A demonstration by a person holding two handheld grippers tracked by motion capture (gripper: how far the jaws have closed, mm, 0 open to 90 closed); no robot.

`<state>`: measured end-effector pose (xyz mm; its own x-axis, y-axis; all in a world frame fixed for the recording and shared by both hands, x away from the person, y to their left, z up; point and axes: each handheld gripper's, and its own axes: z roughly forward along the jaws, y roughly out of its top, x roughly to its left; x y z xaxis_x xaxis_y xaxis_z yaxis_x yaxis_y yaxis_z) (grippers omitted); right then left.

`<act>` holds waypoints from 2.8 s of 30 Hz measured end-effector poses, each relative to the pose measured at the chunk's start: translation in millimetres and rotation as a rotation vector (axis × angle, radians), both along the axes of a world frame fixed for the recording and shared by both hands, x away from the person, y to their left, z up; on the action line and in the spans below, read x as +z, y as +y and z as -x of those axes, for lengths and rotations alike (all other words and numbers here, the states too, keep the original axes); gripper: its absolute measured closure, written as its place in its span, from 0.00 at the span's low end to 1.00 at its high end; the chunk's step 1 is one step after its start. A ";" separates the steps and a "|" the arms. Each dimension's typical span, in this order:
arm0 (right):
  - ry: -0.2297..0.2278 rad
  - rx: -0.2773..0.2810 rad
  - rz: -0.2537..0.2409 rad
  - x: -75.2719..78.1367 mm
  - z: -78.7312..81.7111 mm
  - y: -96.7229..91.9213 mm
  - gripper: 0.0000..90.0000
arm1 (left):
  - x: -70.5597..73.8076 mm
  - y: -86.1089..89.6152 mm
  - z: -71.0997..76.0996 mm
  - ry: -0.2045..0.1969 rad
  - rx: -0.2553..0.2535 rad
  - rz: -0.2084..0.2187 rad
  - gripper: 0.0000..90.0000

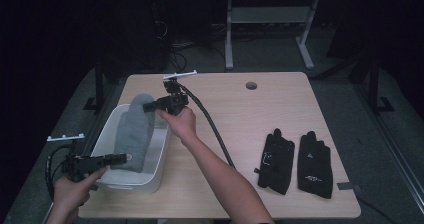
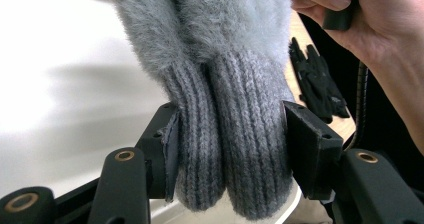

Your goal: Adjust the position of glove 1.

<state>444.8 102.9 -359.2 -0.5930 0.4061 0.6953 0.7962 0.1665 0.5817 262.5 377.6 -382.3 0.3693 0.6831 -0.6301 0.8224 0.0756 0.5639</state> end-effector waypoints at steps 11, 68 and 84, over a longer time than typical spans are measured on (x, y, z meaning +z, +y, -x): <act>0.010 0.024 0.052 -18.4 5.4 9.1 0.81 | -13.4 3.3 6.5 0.052 0.003 -0.023 0.50; -0.040 0.079 0.123 -8.1 2.9 -14.8 0.54 | 18.0 -18.3 10.0 -0.049 0.030 -0.092 0.37; -0.026 0.069 0.014 0.8 1.2 -58.0 0.48 | 33.6 -46.5 -1.1 -0.090 -0.018 -0.063 0.32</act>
<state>443.6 45.0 -358.4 -0.6378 0.3728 0.6739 0.7670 0.2288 0.5994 263.7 331.1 -348.8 0.4348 0.7130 -0.5501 0.7692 0.0236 0.6385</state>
